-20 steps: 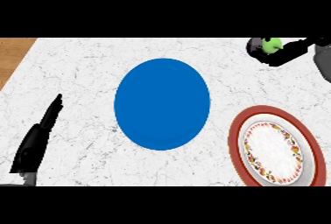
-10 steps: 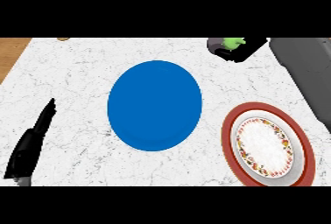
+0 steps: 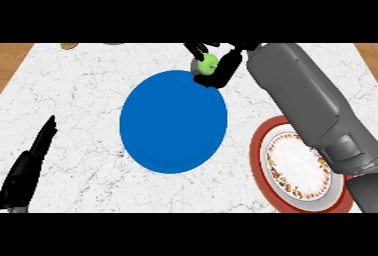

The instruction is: Pick the eggplant from the plate and place it in the plate

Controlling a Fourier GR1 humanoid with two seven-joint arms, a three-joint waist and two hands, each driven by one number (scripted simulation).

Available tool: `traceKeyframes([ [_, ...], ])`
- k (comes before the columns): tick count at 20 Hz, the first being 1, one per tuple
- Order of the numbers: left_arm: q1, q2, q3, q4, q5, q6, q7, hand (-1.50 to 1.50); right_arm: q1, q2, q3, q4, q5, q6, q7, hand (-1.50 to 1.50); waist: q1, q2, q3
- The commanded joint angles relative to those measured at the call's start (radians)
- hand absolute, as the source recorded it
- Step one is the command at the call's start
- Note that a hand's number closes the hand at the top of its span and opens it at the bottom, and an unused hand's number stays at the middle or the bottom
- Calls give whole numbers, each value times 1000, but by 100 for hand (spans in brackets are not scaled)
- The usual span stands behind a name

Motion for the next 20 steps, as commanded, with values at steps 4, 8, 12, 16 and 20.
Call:
traceKeyframes([
  [4, -25, -29, -9, 2, -32, 6, 13, 0, 11, 169, 81, 14, 109, -33, 111, 150, -2, 2, 0],
  [8, 39, -34, -4, -29, -32, -8, -32, 0, 50, 244, 108, 61, 155, -81, 116, 150, 7, 3, 0],
  [12, -9, -33, -4, -21, -24, -24, 13, 0, 150, 247, 139, 86, 8, -50, 195, 150, 29, 8, 0],
  [16, -23, -26, 15, -7, -39, -30, 21, 0, 124, 248, 215, 55, -43, -108, 332, -150, 20, 4, 0],
  [20, -42, -36, 11, 3, -46, -45, 14, 0, 80, 248, 205, 137, -118, -156, 242, -150, 32, 10, 0],
])
